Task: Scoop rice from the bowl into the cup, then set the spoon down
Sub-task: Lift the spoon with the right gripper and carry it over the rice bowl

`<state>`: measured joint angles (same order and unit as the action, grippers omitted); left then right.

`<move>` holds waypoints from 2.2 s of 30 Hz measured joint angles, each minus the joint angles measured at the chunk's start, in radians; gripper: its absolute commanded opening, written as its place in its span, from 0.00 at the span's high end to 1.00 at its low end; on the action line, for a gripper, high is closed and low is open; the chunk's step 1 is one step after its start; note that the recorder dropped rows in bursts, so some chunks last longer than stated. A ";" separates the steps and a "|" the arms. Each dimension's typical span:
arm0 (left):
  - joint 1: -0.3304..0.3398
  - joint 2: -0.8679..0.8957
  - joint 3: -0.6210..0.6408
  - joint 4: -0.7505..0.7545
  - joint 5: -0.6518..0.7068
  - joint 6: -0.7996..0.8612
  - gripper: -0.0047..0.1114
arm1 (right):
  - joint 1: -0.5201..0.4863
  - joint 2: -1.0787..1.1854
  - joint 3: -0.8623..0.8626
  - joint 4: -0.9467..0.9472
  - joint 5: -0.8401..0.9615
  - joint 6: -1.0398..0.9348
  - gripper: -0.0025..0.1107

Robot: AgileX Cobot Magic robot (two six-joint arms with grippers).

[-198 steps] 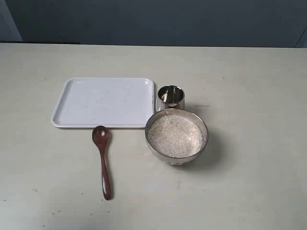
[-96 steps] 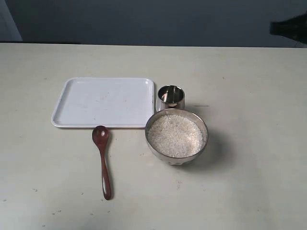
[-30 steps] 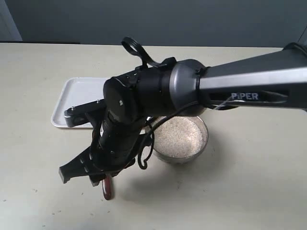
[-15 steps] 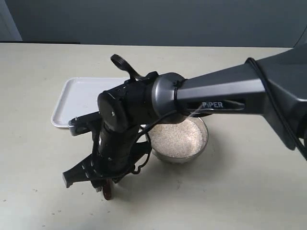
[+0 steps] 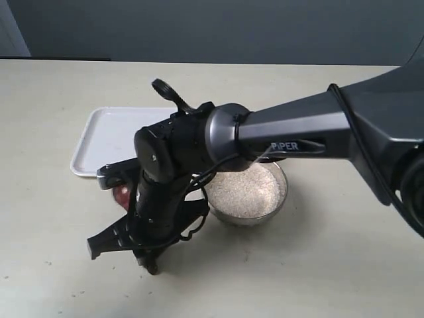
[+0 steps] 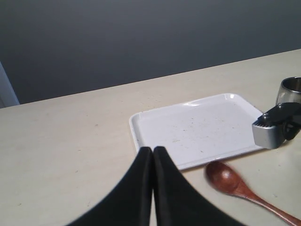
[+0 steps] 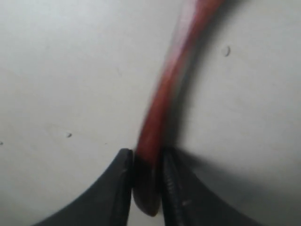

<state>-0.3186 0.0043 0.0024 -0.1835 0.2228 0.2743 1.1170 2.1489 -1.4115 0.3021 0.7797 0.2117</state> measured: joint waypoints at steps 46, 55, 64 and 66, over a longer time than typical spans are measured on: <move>0.000 0.000 0.000 0.000 0.000 0.000 0.96 | -0.300 -0.394 -0.060 -0.540 0.434 -0.203 0.98; 0.000 0.000 0.000 0.000 0.000 0.000 0.96 | -0.333 -0.570 0.149 -0.481 0.440 -0.238 0.98; 0.000 0.000 0.000 0.000 0.000 0.000 0.96 | -0.333 -0.589 0.354 -0.418 0.448 -0.242 0.98; 0.000 0.000 0.000 0.000 0.000 0.000 0.96 | -0.333 -0.589 0.354 -0.427 0.446 -0.242 0.98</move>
<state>-0.3186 0.0043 0.0024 -0.1835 0.2228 0.2743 0.7839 1.5600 -1.0577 -0.1251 1.2255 -0.0301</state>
